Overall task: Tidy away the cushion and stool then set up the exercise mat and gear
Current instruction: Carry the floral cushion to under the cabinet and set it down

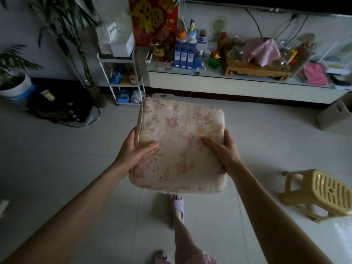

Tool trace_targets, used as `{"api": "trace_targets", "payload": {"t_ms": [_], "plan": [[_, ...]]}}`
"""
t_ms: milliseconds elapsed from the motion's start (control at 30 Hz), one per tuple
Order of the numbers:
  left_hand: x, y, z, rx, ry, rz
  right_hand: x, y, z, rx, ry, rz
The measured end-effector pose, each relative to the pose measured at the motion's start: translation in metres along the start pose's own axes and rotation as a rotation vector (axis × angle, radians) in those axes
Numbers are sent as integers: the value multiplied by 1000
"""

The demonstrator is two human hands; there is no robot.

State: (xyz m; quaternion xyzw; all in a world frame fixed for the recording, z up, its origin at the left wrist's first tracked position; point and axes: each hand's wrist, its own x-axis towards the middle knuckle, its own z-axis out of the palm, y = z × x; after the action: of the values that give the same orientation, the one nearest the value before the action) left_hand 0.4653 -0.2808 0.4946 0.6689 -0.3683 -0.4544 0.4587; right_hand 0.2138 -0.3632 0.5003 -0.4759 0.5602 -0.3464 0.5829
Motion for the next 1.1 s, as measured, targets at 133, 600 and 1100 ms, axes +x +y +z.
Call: {"api": "trace_targets", "payload": {"t_ms": [133, 600, 1100], "plan": [[71, 9, -14, -34, 32, -14, 78, -20, 28, 6, -48, 5], [305, 3, -94, -92, 60, -80, 309, -55, 150, -42, -79, 78], [545, -147, -127, -141, -33, -243, 526, 73, 252, -54, -3, 206]]}}
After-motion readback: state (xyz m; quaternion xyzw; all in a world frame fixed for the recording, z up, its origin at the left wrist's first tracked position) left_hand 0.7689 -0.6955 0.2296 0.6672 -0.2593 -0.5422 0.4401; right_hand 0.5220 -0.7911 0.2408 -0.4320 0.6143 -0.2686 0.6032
